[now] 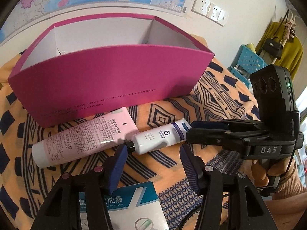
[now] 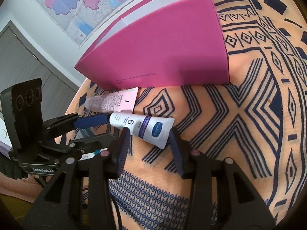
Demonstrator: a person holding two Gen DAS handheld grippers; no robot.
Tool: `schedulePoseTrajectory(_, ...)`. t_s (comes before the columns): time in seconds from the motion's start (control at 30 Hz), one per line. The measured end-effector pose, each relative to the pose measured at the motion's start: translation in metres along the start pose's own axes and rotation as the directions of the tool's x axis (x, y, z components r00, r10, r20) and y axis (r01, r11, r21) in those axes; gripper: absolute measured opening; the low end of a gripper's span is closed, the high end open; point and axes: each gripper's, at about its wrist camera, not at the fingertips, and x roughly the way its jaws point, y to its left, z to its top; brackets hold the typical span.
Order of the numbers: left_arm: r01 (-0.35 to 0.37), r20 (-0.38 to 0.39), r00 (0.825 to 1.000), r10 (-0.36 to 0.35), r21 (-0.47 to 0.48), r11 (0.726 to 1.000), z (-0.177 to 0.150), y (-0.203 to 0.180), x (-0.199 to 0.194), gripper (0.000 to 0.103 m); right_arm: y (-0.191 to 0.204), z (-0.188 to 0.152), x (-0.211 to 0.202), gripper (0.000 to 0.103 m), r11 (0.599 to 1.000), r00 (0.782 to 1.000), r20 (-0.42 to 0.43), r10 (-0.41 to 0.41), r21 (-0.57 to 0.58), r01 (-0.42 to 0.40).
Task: Organize rigid objects
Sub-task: 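Close the right gripper on the white tube's cap end, then carry the white tube over the magenta box and release it inside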
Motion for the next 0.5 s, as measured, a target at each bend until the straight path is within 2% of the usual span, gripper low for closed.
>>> schedulePoseTrajectory(0.5,0.035,0.08,0.996,-0.035,0.004,0.999,0.014,-0.006,-0.033,0.057,0.024,0.017,-0.043,0.045,0.998,0.994,0.104,0.022,-0.066,-0.015)
